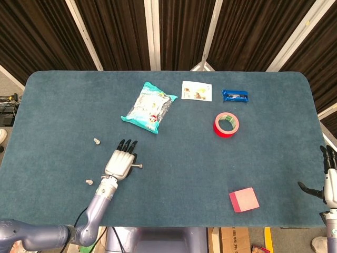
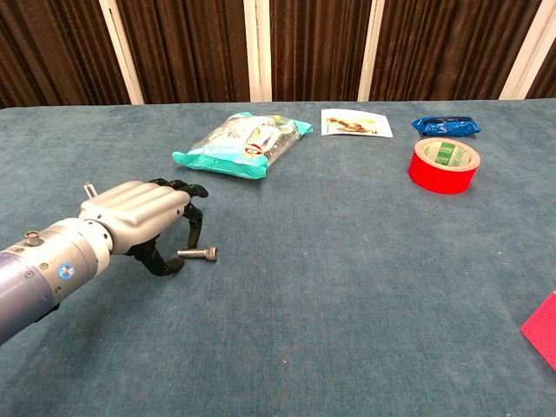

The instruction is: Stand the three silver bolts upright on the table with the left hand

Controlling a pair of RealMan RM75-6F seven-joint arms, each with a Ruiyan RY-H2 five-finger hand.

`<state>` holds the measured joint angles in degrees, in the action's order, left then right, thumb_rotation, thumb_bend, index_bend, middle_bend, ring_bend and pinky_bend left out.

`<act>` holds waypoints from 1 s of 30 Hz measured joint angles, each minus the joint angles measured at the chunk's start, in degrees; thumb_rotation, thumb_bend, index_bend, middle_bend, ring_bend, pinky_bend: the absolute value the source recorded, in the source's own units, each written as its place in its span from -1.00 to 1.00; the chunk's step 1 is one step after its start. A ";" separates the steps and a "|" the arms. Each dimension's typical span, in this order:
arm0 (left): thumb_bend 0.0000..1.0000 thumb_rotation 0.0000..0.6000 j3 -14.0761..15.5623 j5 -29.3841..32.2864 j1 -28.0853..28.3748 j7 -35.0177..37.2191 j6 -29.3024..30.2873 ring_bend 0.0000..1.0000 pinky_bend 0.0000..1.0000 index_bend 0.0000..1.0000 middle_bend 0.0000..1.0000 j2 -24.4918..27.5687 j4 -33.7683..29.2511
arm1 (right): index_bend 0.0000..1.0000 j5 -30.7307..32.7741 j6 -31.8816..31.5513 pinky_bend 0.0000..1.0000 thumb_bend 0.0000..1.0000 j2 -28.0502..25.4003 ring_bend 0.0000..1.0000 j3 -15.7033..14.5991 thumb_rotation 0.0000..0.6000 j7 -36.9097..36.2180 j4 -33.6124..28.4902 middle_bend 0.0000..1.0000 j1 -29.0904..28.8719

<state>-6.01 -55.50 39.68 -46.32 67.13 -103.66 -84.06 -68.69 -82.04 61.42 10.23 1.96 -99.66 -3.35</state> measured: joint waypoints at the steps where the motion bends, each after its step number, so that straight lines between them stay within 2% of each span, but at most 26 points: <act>1: -0.09 1.00 0.02 -0.05 -0.01 -0.05 0.03 -1.00 -1.00 0.02 -0.92 -0.09 0.06 | -1.00 -0.02 -0.05 -1.00 -1.00 0.00 -1.00 0.01 1.00 -0.01 -0.02 -1.00 0.02; 21: 0.05 1.00 -0.02 -1.45 -0.39 -0.92 0.98 -1.00 -1.00 0.11 -0.91 0.11 0.17 | -1.00 0.07 -0.31 -1.00 -1.00 0.15 -1.00 0.13 1.00 -0.05 -0.16 -1.00 0.14; 30: 0.05 1.00 0.67 -5.20 -0.08 -3.13 2.82 -1.00 -1.00 0.11 -0.91 1.05 0.41 | -1.00 0.20 -0.11 -1.00 -1.00 0.16 -1.00 0.17 1.00 0.10 -0.30 -1.00 0.02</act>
<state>-5.34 -60.71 39.60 -49.45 69.95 -102.61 -83.65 -68.49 -82.15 61.57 10.40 2.06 -99.97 -3.33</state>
